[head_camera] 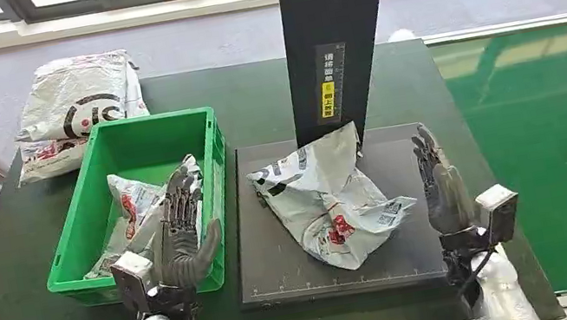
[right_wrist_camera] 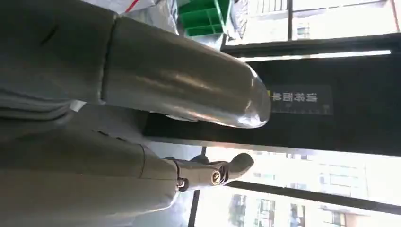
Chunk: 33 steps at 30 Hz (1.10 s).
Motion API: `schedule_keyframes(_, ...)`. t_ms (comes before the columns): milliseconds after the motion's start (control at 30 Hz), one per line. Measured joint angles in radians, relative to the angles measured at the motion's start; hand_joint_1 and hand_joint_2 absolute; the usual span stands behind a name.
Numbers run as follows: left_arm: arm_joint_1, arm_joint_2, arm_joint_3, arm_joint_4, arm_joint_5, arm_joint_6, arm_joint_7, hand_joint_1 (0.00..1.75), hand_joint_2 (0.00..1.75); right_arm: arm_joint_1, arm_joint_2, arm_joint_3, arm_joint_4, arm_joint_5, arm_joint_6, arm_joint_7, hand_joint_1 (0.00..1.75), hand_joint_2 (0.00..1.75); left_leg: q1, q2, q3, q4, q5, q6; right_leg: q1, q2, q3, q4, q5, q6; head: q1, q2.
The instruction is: Moved the parcel from conveyor to table for the left to box.
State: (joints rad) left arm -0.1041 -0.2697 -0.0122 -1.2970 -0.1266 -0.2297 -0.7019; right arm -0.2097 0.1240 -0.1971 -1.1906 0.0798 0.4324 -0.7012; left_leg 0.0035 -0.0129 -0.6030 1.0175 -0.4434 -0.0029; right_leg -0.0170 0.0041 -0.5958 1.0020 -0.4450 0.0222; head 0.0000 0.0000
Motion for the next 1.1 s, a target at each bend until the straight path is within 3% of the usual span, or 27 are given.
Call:
schedule_keyframes(233, -0.001, 0.0, -0.022, 0.0, -0.011, 0.019, 0.0, 0.0, 1.75, -0.012, 0.004, -0.094, 0.003, -0.046, 0.105, 0.0, 0.0, 0.0, 0.0, 0.0, 0.0, 0.0, 0.0, 0.0, 0.0, 0.0, 0.0, 0.0, 0.0, 0.0, 0.0, 0.0)
schedule_keyframes(300, -0.001, 0.0, -0.029, -0.002, -0.026, 0.041, 0.0, 0.0, 1.75, -0.016, 0.008, -0.116, 0.002, -0.01, 0.044, 0.0, 0.0, 0.0, 0.0, 0.0, 0.0, 0.0, 0.0, 0.0, 0.0, 0.0, 0.0, 0.0, 0.0, 0.0, 0.0, 0.0)
schedule_keyframes(433, -0.018, 0.0, -0.113, -0.01, -0.155, 0.158, 0.0, 0.0, 1.75, -0.012, 0.024, -0.128, -0.049, 0.015, -0.196, 0.0, 0.0, 0.0, 0.0, -0.001, 0.0, 0.0, 0.0, 0.0, 0.0, -0.001, 0.0, 0.0, 0.0, 0.0, 0.0, 0.0)
schedule_keyframes(600, -0.164, -0.028, -0.249, 0.208, -0.396, 0.37, 0.004, 0.0, 1.75, -0.023, 0.061, -0.178, -0.144, -0.068, -0.162, -0.001, 0.0, 0.0, -0.001, 0.0, 0.0, 0.0, 0.0, 0.0, -0.001, 0.0, -0.001, 0.0, 0.002, 0.0, 0.0, 0.0)
schedule_keyframes(767, -0.272, -0.059, -0.313, 0.391, -0.382, 0.439, 0.01, 0.0, 1.75, -0.025, 0.089, -0.228, -0.197, -0.072, -0.151, 0.0, 0.0, 0.0, -0.001, 0.0, -0.001, 0.001, 0.001, 0.001, -0.001, 0.0, -0.002, 0.0, 0.002, 0.0, 0.0, 0.0)
schedule_keyframes(800, -0.311, -0.068, -0.337, 0.465, -0.345, 0.471, 0.028, 0.0, 1.75, -0.027, 0.094, -0.244, -0.213, -0.065, -0.151, 0.0, 0.0, 1.75, -0.001, -0.001, -0.002, 0.001, 0.001, 0.001, -0.001, -0.001, -0.001, 0.0, 0.002, 0.0, 0.0, 0.0)
schedule_keyframes(1000, -0.407, -0.085, -0.464, 0.664, -0.24, 0.565, 0.128, 0.0, 1.75, -0.025, 0.116, -0.273, -0.242, -0.031, -0.182, 0.0, 0.0, 1.75, -0.001, 0.002, -0.002, 0.001, 0.001, 0.001, -0.001, 0.002, -0.002, 0.0, 0.002, 0.0, 0.0, 0.0)
schedule_keyframes(1100, -0.465, -0.088, -0.568, 0.784, -0.249, 0.575, 0.292, 0.0, 1.75, -0.025, 0.12, -0.273, -0.254, 0.006, -0.274, 0.0, 0.0, 1.75, -0.001, 0.001, -0.001, 0.0, 0.0, 0.0, -0.001, 0.001, -0.002, 0.0, 0.002, 0.0, 0.0, 0.0)
